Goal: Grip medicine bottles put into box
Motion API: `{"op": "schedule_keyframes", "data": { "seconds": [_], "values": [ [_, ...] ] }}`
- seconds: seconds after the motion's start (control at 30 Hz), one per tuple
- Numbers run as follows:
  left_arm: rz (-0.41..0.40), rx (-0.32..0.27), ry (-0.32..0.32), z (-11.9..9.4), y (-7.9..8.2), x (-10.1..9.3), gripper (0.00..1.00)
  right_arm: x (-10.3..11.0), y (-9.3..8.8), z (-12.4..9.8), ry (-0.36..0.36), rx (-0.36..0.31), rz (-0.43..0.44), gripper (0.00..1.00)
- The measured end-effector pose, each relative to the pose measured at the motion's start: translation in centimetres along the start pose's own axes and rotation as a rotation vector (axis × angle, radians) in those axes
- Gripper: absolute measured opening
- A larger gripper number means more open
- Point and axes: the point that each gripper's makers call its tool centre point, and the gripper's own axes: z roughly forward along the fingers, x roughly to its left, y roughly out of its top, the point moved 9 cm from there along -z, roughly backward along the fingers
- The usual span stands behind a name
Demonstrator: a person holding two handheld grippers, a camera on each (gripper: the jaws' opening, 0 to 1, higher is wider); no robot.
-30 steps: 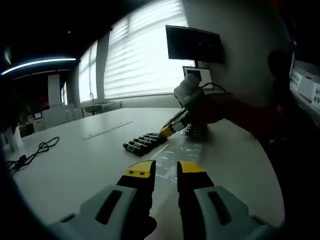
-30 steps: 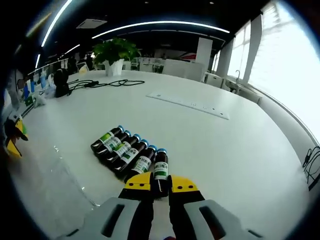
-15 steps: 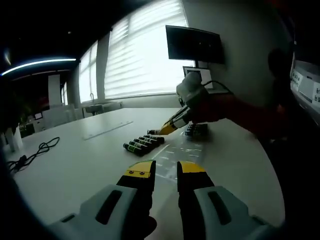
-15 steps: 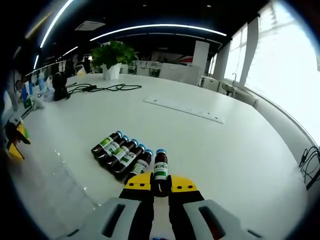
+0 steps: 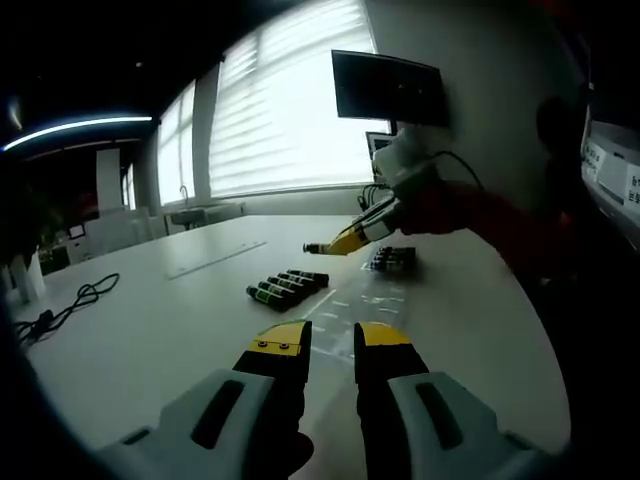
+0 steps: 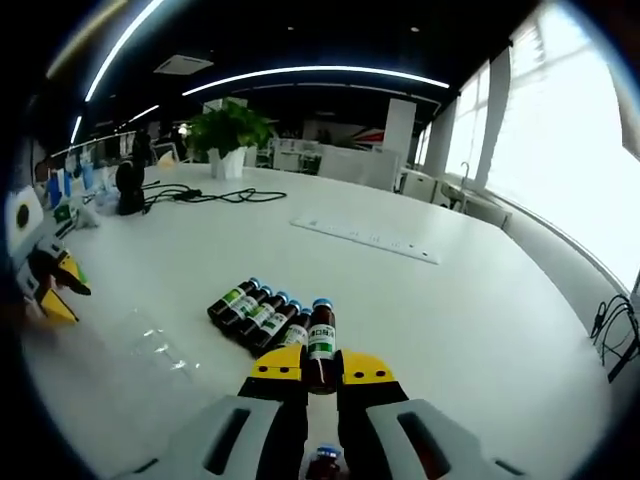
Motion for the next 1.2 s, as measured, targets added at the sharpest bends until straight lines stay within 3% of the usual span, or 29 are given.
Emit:
{"op": "schedule_keyframes", "data": {
  "seconds": [0.5,0.87,1.2],
  "values": [
    [-0.004,0.005,0.004,0.1,-0.1,0.1,0.11,0.2,-1.3,-3.8,-0.014,-0.044,0.032,0.07],
    [-0.007,0.008,0.003,0.2,-0.2,0.1,0.11,0.8,-3.8,-5.5,-0.026,-0.007,0.083,0.07],
    [-0.008,0.01,0.001,0.2,-0.2,0.0,0.11,1.4,-4.8,-6.4,-0.021,0.022,0.107,0.07]
  ]
}}
